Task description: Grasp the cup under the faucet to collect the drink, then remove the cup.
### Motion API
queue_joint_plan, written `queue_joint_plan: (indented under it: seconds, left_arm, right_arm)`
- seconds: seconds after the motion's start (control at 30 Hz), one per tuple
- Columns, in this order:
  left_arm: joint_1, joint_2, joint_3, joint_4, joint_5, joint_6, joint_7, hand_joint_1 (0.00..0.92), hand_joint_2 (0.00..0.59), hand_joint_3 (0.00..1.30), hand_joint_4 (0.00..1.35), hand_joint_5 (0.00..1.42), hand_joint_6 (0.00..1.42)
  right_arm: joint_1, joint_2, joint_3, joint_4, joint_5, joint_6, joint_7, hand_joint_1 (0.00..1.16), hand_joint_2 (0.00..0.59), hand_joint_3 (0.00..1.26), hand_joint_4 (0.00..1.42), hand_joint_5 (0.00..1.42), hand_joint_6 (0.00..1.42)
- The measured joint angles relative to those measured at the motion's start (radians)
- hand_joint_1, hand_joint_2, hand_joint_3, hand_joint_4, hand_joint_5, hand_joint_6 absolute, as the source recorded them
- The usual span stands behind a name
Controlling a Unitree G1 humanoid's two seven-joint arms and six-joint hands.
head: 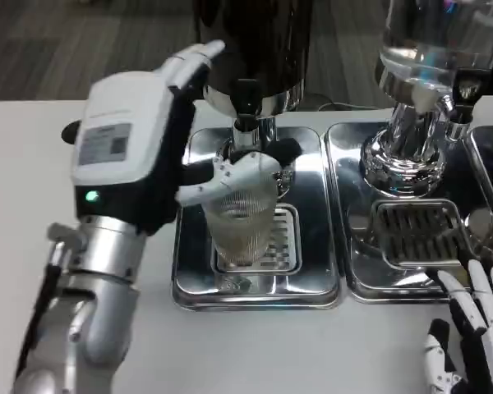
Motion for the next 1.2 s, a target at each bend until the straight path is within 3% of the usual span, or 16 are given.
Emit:
queue_joint_plan:
  seconds: [0.2, 0.53, 0.83, 1.2]
  left_arm:
    - [-0.044, -0.022, -0.042, 0.023, 0.042, 0.025, -0.035, 0.0, 0.053, 0.41, 0.38, 0.49, 0.53]
    - [-0.005, -0.021, -0.041, -0.028, 0.085, 0.019, -0.019, 0.0, 0.06, 0.54, 0.52, 0.57, 0.58]
    - [0.07, -0.009, -0.031, -0.048, 0.093, -0.024, 0.038, 0.0, 0.06, 0.56, 0.53, 0.57, 0.58]
    - [0.079, -0.015, -0.032, -0.034, 0.111, -0.037, 0.068, 0.0, 0.061, 0.56, 0.51, 0.56, 0.58]
  right_arm:
    - [0.017, -0.001, -0.008, 0.001, 0.008, -0.006, -0.006, 0.03, 0.555, 0.2, 0.03, 0.0, 0.0]
    - [0.015, 0.0, -0.011, 0.025, 0.016, -0.019, -0.013, 0.04, 0.555, 0.21, 0.03, 0.0, 0.0]
    - [0.005, 0.006, -0.004, 0.027, 0.005, -0.018, -0.013, 0.05, 0.555, 0.21, 0.03, 0.0, 0.0]
    - [0.007, 0.007, -0.004, 0.011, 0.004, -0.018, -0.013, 0.05, 0.555, 0.21, 0.03, 0.0, 0.0]
